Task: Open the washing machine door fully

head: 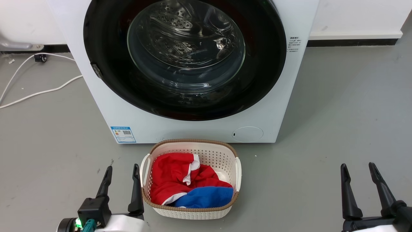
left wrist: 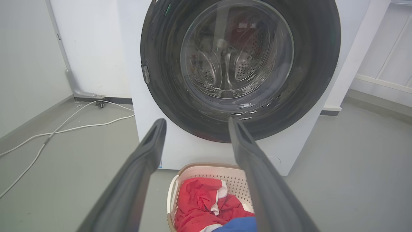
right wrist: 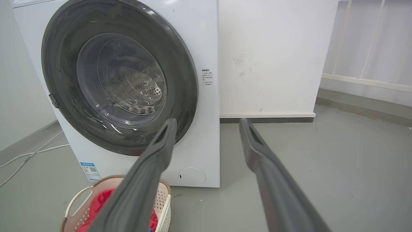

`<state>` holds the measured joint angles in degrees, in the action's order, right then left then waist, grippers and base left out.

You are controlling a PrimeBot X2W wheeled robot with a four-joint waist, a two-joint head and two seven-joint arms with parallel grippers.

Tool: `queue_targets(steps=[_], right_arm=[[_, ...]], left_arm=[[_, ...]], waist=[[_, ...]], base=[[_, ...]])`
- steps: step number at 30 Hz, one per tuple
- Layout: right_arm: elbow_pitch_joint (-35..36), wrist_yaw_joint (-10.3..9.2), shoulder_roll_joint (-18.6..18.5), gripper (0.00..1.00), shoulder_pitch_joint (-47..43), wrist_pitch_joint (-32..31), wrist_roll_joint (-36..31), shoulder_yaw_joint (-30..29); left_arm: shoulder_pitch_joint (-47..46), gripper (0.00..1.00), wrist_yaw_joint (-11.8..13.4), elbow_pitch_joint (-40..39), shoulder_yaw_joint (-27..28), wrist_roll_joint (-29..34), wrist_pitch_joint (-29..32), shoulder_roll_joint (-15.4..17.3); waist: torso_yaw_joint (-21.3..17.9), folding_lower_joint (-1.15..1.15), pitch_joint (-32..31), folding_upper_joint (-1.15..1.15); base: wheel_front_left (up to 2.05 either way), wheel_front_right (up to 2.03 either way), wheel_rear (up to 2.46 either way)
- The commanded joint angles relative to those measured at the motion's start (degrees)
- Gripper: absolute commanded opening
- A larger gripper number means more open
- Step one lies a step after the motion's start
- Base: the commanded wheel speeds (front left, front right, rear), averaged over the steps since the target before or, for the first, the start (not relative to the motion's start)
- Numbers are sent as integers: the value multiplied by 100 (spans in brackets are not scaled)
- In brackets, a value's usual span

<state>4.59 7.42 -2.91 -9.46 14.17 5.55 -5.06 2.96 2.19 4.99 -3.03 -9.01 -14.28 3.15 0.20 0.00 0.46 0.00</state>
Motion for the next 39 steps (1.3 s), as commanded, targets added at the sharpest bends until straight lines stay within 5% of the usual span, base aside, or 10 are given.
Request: queue_targets(steps=[1,33,34,35,36,39], right_arm=[[42,12,4,100,-76,62,-122,1],[-184,6,5,100,-55,104,-51,42],[-189,6,5,42,-56,104,-55,39],[-189,6,5,9,-54,104,-63,34],[-195,6,5,0,-55,104,-67,45],[-160,6,5,0,-29,104,-52,92]], left_arm=[[57,100,6,11,14,159,-53,-9],[49,100,92,140,76,175,-95,-26],[52,100,94,140,74,175,-95,-26],[55,100,98,141,77,176,-95,-26],[59,100,94,141,76,176,-95,-26],[68,100,101,138,81,171,-95,-27]], waist=[[-1,0,-3,0],[-8,0,-25,0],[-9,0,-26,0],[-9,0,-27,0],[-9,0,-28,0],[-11,0,-32,0]], base=[[0,0,0],[0,0,0],[0,0,0],[0,0,0],[0,0,0],[0,0,0]])
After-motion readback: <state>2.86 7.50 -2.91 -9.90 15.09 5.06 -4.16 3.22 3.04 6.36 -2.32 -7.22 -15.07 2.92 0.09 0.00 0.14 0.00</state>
